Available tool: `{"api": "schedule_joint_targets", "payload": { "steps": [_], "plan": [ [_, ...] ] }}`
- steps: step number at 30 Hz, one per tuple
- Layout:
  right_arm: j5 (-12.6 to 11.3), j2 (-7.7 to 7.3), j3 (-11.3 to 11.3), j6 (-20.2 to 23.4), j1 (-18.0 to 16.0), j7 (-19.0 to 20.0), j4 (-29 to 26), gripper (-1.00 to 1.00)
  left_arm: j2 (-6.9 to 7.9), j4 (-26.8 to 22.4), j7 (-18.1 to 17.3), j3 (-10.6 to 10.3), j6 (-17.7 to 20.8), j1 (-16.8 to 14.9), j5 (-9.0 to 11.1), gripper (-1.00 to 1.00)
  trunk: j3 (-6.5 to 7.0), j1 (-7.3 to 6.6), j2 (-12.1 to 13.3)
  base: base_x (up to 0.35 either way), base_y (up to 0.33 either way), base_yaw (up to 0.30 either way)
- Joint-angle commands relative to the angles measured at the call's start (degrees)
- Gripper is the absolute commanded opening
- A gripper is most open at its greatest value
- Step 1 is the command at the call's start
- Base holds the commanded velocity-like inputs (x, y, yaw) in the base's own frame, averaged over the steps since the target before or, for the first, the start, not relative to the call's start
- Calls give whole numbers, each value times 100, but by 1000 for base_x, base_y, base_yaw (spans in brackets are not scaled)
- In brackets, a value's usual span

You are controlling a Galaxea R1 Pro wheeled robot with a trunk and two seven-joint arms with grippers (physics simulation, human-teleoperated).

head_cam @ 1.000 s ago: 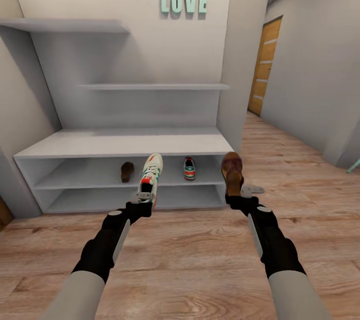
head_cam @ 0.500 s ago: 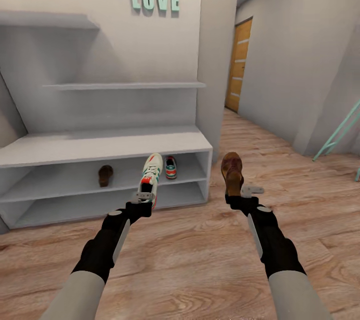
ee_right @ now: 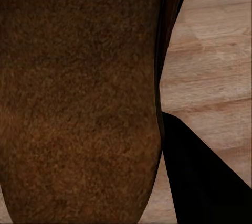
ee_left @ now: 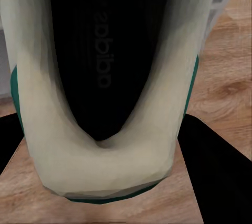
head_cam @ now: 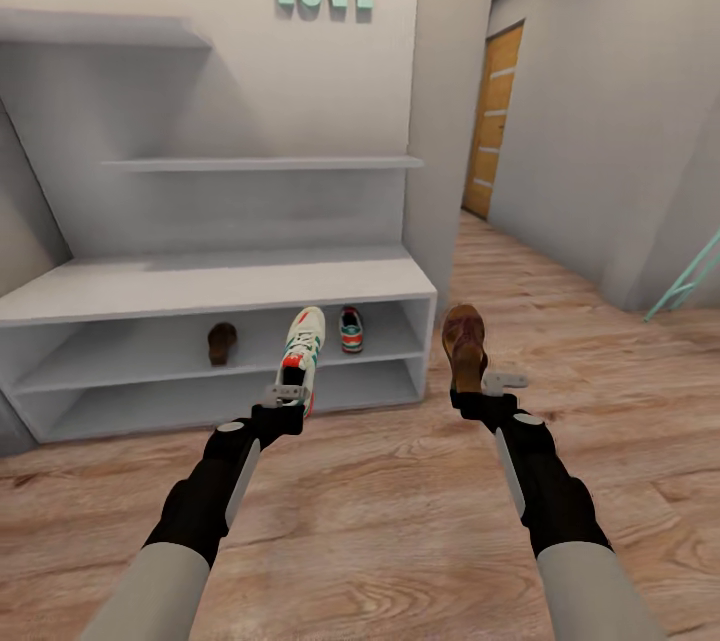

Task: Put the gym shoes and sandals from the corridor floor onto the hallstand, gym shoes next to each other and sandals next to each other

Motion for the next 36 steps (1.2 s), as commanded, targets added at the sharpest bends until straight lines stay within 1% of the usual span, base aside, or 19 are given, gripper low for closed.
{"api": "schedule_joint_targets", "payload": {
  "steps": [1,4,7,8,9,12,25,28,29,30,31,32,33,34,36],
  "plan": [
    [42,6,-20,33,-2,33,-12,-100,-7,-6,-41,18,23,-4,-55,-100,-11,-1,-3,0,0,266],
    [42,6,-22,32,-2,33,-12,-100,-7,-6,-40,17,23,-4,-48,-100,-26,-1,-3,0,0,276],
    [42,6,-22,33,-2,33,-12,-100,-6,-6,-40,17,23,-5,5,-100,-40,-1,-3,0,0,282],
    [42,6,-22,33,-2,33,-12,-100,-6,-6,-40,19,23,-5,42,-100,-43,-1,-3,0,0,264],
    [42,6,-22,33,-2,33,-12,-100,-7,-6,-40,21,21,-5,130,-100,-45,-1,-3,0,0,118],
    [42,6,-22,32,-2,37,-12,-100,-5,-6,-40,22,17,-5,196,-100,-48,-1,-3,0,0,49],
    [39,6,-31,31,-2,22,-16,-100,5,-6,-40,24,15,-5,217,-100,-48,-1,-3,0,0,3],
    [34,-8,-73,32,-2,32,-42,-100,9,-6,-40,28,15,-5,217,-100,-48,-1,-3,0,0,0],
    [29,-21,-122,34,-2,36,-63,-100,10,-6,-40,29,15,-5,217,-100,-48,-1,-3,0,0,0],
    [-3,-38,-296,47,-2,39,-96,-100,10,-6,-40,30,19,-5,219,-100,-48,-1,-3,0,0,0],
    [-36,-47,-537,51,-2,40,-108,-100,10,-6,-40,30,21,-5,222,-100,-48,-1,-3,0,0,0],
    [-58,-57,-896,54,-2,41,-115,-100,10,-6,-40,30,22,-5,223,-100,-48,-1,-3,0,0,0],
    [-66,-69,-1115,55,-2,41,-117,-100,11,-6,-40,30,22,-5,224,-100,-48,-1,-3,0,0,0],
    [-78,-113,-1608,57,-2,41,-117,-100,11,-6,-40,31,23,-5,225,-100,-48,-1,-3,0,0,0],
    [-86,-276,-2650,58,-2,42,-117,-100,11,-6,-40,31,23,-5,224,-100,-48,-1,-3,0,0,0]
  ]
}}
